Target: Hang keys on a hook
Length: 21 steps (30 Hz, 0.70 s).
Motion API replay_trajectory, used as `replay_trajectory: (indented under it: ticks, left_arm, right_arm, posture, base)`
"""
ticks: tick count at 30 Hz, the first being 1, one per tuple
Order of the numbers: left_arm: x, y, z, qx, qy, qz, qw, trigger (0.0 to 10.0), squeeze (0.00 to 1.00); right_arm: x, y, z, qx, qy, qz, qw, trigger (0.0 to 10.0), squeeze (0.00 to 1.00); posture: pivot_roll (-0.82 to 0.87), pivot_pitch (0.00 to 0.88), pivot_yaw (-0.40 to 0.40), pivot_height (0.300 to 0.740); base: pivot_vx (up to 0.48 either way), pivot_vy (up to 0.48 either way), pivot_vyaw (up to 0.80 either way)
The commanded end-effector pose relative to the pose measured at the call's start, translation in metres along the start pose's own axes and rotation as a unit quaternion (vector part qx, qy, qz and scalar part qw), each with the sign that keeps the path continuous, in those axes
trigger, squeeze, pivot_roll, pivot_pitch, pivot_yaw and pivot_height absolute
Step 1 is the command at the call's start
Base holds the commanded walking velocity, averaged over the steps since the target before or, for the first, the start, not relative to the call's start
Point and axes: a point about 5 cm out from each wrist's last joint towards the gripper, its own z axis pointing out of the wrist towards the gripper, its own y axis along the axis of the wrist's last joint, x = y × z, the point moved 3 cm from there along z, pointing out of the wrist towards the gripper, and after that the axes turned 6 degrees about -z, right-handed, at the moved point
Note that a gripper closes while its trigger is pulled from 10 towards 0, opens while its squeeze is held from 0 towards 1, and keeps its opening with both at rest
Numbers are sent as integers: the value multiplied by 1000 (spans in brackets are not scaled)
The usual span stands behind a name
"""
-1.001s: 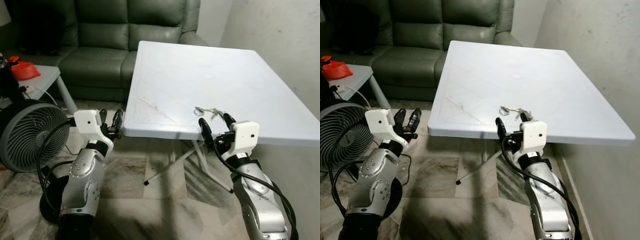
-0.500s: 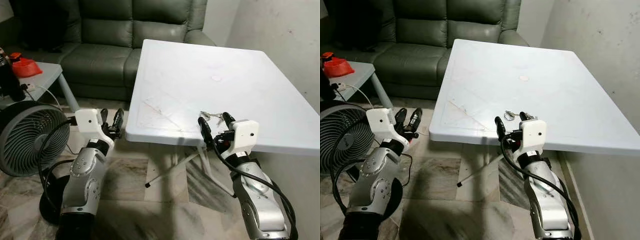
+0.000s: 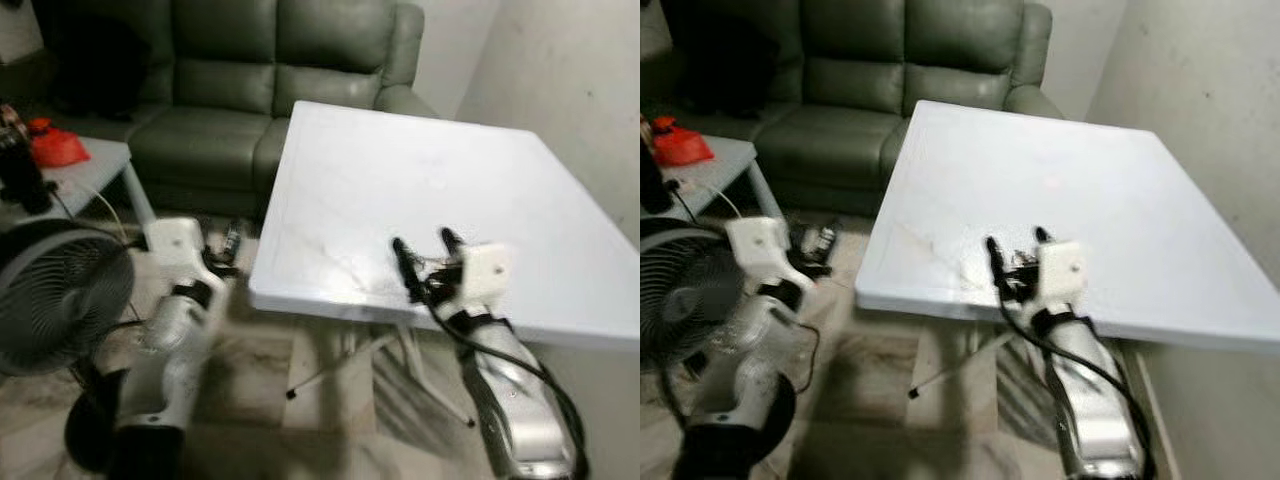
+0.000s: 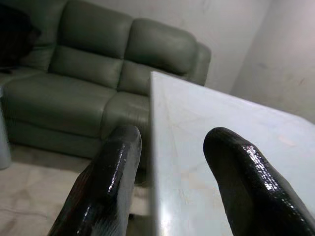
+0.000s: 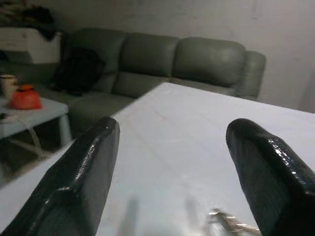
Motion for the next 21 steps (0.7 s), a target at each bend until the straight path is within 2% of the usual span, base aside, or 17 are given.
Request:
replay_trajectory:
  ticks: [1,7,16,18,21]
  left_arm:
    - [-17,0,5,-1,-25,-6,1000,10000,0]
    - [-16,-2,6,1,-16,-2,1000,10000,0]
    - [-21,-7,2,-3,-14,0,1000,10000,0]
    - [-25,-11,0,-4,-24,14,1000,10000,0]
    - [-29,-13,-2,-3,-36,13,999,10000,0]
  right_arm:
    - [-11,-1,-5,5,-17,-5,1000,10000,0]
    - [-11,-1,-6,6,-14,-8,1000,10000,0]
    - [-9,-3,-7,15,3,-12,1000,10000,0]
    - [-7,-4,-5,18,15,-18,1000,10000,0]
    - [-6,-4,-5,19,23,-22,999,10000,0]
  posture:
    - [-74,5,-65,740]
    - [-79,5,-66,740]
    - [-79,4,-83,740]
    - [-78,3,-87,740]
    - [-78,2,-95,740]
  base:
    - [480,0,0]
    - [418,0,0]
    - [0,0,0]
    - [0,0,0]
    - [0,0,0]
